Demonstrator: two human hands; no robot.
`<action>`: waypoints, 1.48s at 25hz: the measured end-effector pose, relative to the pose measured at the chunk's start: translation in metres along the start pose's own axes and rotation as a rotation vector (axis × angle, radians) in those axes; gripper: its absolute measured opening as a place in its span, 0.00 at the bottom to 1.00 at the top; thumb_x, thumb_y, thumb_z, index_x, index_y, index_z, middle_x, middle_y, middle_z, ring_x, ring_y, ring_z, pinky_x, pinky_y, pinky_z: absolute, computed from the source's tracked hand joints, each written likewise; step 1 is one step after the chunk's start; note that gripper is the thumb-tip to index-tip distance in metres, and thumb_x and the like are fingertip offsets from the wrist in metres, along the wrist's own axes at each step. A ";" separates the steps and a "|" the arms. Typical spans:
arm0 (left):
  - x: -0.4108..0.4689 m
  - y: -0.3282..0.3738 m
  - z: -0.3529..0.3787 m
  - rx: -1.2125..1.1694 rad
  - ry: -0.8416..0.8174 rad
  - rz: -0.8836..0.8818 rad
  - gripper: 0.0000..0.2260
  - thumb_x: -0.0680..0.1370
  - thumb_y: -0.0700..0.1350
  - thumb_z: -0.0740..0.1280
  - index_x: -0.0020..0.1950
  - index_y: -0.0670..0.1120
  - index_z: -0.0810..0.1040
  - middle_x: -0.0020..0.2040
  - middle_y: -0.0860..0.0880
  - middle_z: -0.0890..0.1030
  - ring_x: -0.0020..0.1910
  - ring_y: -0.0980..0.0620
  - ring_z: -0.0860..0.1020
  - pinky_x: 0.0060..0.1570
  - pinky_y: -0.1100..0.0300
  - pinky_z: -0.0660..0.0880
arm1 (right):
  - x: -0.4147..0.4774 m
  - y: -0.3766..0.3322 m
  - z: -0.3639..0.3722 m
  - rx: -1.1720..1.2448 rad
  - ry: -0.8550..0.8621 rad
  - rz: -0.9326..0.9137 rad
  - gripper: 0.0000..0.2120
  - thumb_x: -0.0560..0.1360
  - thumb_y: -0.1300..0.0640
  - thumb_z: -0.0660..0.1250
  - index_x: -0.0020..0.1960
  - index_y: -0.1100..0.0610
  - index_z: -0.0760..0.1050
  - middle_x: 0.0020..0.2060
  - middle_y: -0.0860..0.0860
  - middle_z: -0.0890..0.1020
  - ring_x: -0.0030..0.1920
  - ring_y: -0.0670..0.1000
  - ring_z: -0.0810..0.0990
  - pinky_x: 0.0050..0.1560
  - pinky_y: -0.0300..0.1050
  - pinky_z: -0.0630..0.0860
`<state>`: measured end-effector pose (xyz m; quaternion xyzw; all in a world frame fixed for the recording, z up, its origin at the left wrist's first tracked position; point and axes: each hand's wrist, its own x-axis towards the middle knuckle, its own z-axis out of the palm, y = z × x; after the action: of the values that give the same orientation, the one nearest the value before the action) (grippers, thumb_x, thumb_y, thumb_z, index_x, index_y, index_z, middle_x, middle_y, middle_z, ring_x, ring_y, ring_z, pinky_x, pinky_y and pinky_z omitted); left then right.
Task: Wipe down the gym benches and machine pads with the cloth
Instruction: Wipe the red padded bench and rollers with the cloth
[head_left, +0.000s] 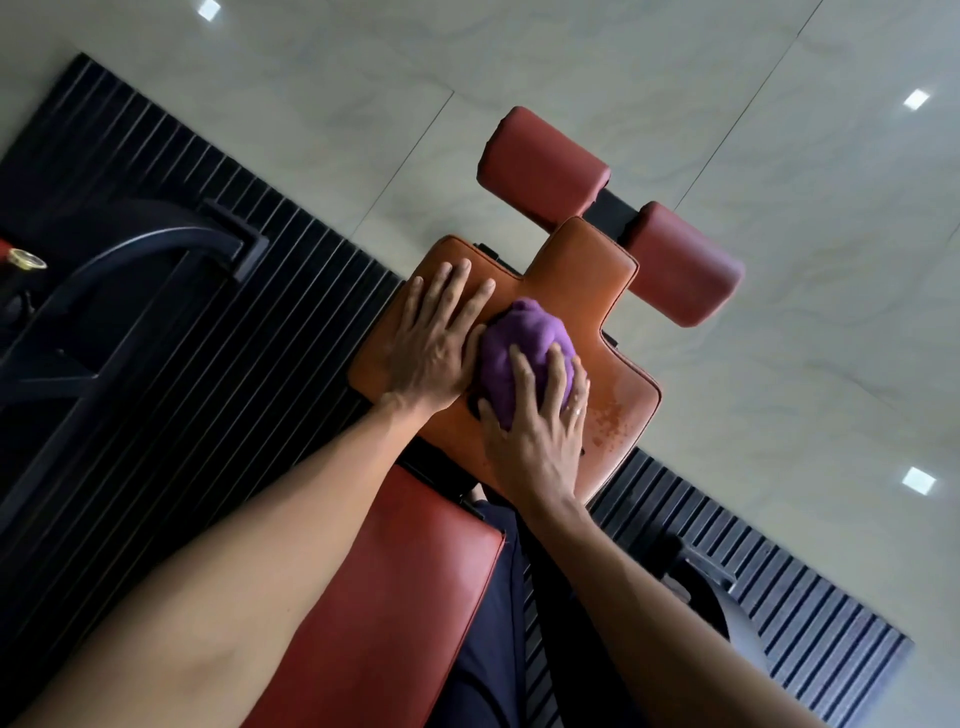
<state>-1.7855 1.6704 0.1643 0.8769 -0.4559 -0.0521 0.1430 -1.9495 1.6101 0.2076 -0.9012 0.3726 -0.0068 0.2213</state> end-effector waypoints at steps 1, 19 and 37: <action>-0.004 -0.002 -0.001 0.005 -0.003 -0.005 0.22 0.86 0.52 0.52 0.80 0.51 0.63 0.81 0.44 0.60 0.80 0.44 0.57 0.78 0.42 0.53 | -0.017 0.011 0.001 -0.032 -0.009 -0.088 0.32 0.76 0.42 0.69 0.77 0.51 0.67 0.77 0.60 0.63 0.78 0.66 0.56 0.77 0.67 0.57; -0.069 -0.010 -0.006 -0.036 -0.036 -0.041 0.25 0.85 0.51 0.57 0.81 0.49 0.60 0.82 0.43 0.57 0.81 0.43 0.53 0.78 0.39 0.50 | -0.051 0.041 -0.015 -0.077 -0.061 -0.145 0.43 0.67 0.55 0.78 0.78 0.52 0.63 0.80 0.54 0.56 0.78 0.67 0.54 0.65 0.73 0.72; -0.076 -0.021 0.000 -0.010 -0.044 0.041 0.25 0.84 0.49 0.58 0.81 0.47 0.60 0.81 0.41 0.57 0.81 0.41 0.54 0.78 0.38 0.51 | -0.070 0.020 0.025 -0.078 -0.100 -0.475 0.26 0.78 0.54 0.69 0.75 0.47 0.72 0.76 0.55 0.68 0.77 0.67 0.57 0.79 0.66 0.43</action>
<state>-1.8129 1.7438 0.1552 0.8653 -0.4766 -0.0708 0.1384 -2.0096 1.6547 0.1879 -0.9705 0.1389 0.0004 0.1968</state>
